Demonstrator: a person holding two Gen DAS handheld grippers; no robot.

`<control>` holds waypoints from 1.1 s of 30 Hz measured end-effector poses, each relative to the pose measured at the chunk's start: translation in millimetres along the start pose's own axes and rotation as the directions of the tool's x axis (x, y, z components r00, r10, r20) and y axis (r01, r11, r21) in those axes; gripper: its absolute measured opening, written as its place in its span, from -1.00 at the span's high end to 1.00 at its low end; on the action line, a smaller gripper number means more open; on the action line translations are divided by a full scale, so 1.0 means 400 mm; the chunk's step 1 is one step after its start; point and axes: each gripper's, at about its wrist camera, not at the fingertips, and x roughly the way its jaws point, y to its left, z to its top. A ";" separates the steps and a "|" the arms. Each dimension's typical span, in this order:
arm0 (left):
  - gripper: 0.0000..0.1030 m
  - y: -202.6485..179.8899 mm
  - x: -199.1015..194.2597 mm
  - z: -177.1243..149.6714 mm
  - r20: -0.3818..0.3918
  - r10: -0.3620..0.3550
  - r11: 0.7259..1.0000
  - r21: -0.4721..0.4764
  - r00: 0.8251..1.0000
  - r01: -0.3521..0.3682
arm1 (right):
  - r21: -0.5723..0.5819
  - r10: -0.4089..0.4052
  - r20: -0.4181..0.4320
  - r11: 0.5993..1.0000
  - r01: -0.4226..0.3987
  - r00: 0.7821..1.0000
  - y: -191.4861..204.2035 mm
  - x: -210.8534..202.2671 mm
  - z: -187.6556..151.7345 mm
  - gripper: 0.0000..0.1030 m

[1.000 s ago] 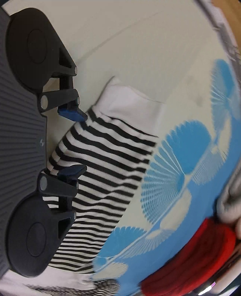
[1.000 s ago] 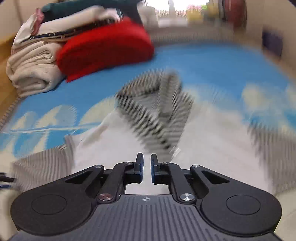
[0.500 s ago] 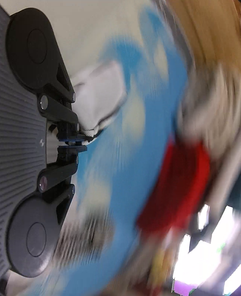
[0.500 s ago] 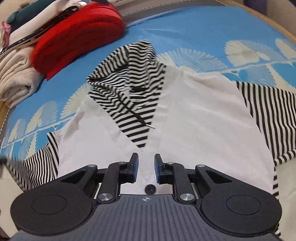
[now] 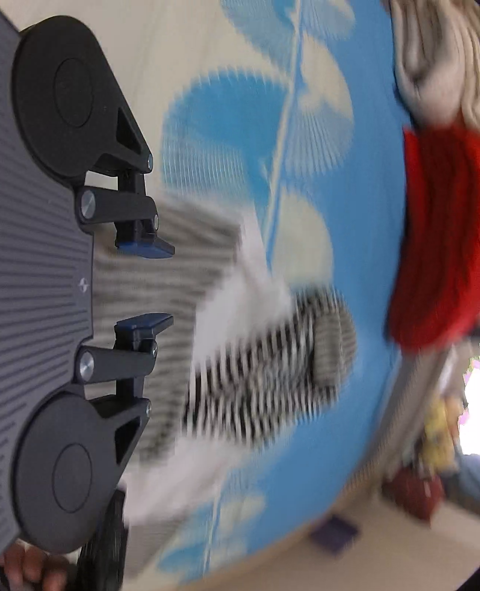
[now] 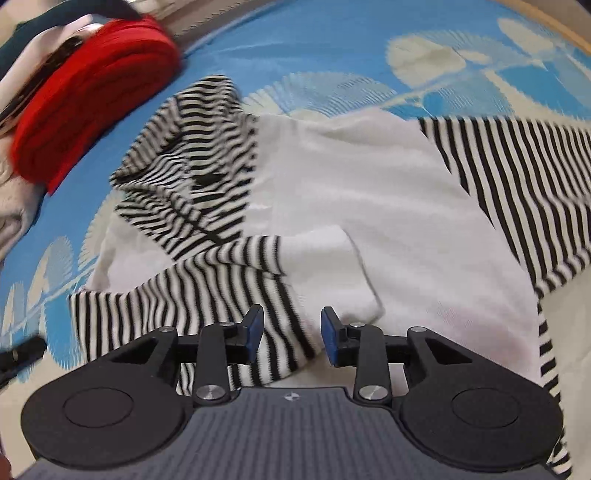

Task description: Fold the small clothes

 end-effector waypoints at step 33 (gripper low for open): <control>0.30 0.023 0.108 -0.050 -0.187 -0.052 0.997 0.044 0.981 0.061 | 0.027 -0.036 0.253 0.999 0.030 0.967 -0.037 -0.042 0.001 0.65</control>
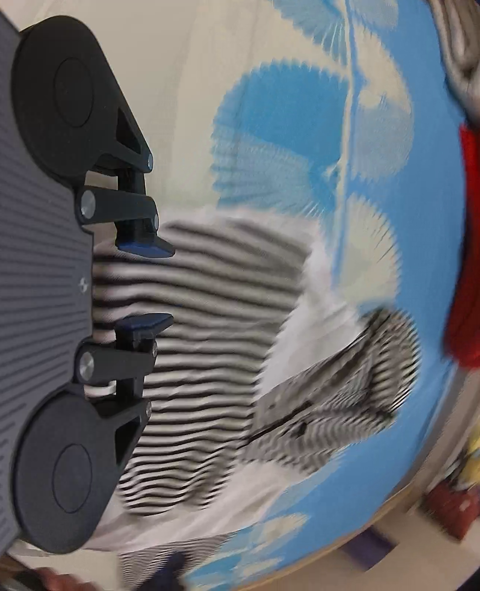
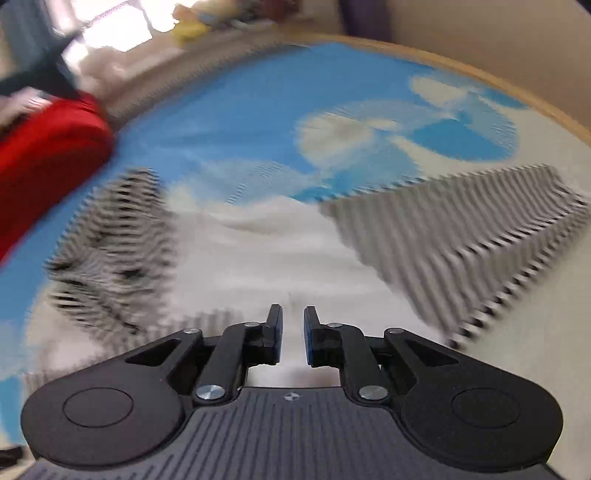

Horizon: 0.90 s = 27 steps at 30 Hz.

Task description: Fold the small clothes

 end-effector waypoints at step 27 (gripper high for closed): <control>0.19 -0.159 -0.025 -0.014 0.036 0.032 0.984 0.177 0.999 -0.038 | 0.326 -0.256 0.023 0.916 0.235 0.967 -0.533 -0.052 0.205 0.13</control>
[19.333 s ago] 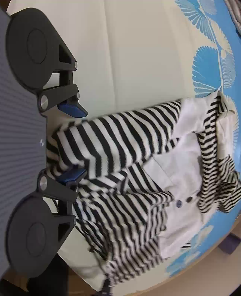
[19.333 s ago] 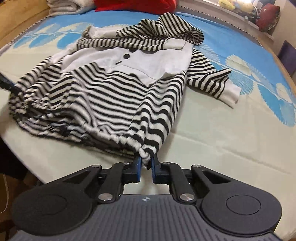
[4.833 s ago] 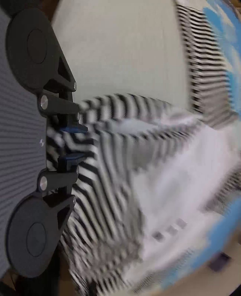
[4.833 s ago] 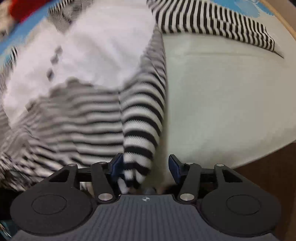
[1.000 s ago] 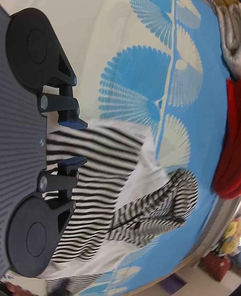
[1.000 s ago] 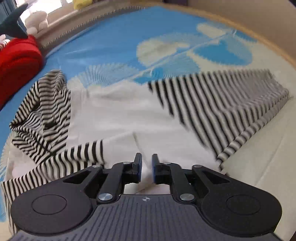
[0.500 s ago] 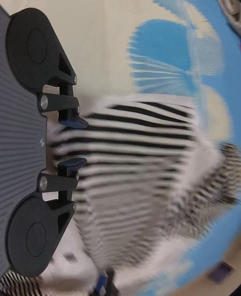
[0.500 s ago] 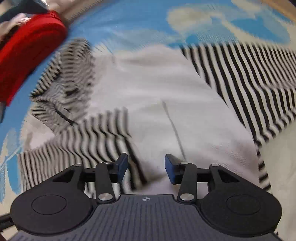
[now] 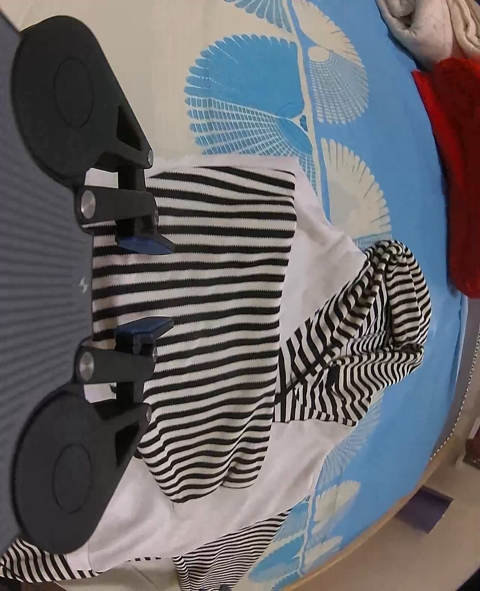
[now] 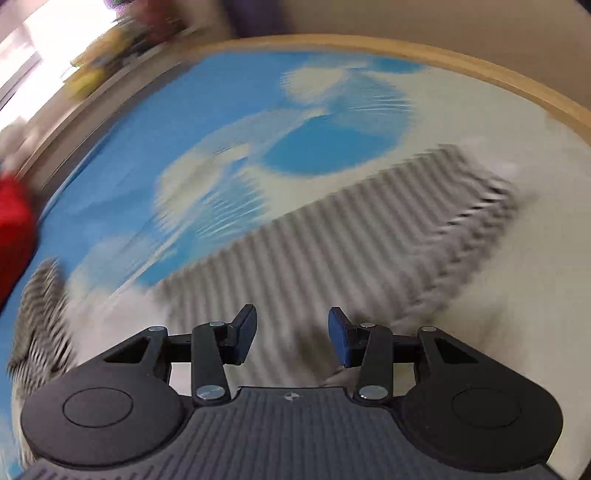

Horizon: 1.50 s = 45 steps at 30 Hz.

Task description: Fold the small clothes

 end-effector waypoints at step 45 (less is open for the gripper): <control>0.19 0.233 -0.056 0.024 0.040 0.003 0.956 -0.293 0.999 0.009 | -0.677 0.320 -0.380 0.542 -0.497 0.868 0.615 -0.303 -0.546 0.24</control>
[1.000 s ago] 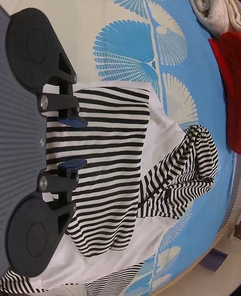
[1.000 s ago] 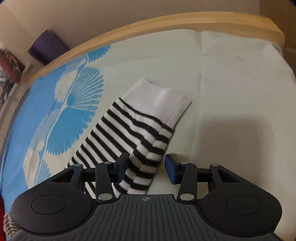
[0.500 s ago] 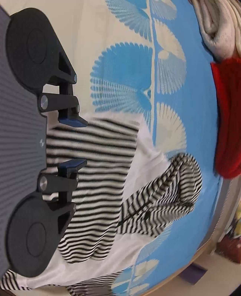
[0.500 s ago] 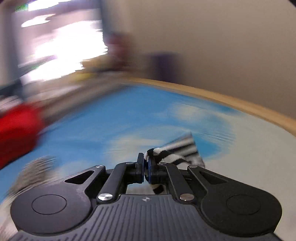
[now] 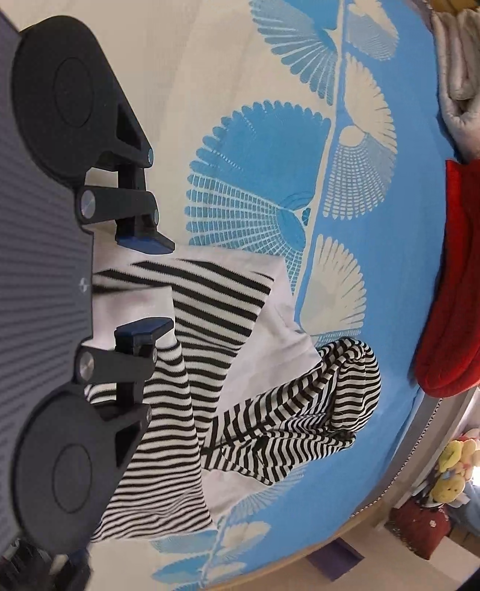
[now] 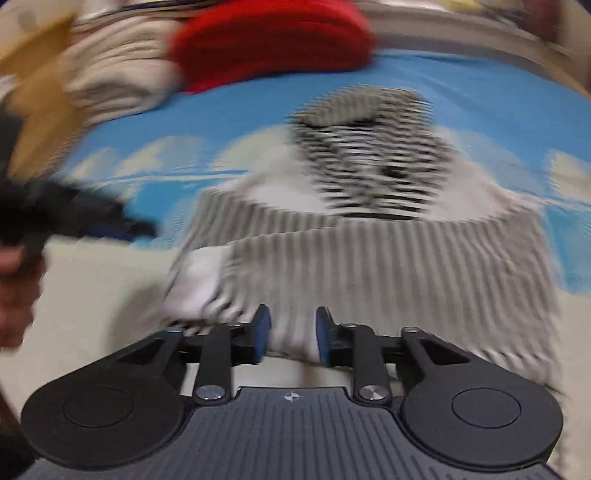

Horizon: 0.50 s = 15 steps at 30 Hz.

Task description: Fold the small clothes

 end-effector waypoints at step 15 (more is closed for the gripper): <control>0.32 -0.038 0.163 -0.092 -0.193 -0.035 0.999 -0.031 0.981 0.030 | 0.542 -0.218 -0.121 0.803 0.248 0.968 -0.368 0.121 -0.031 0.10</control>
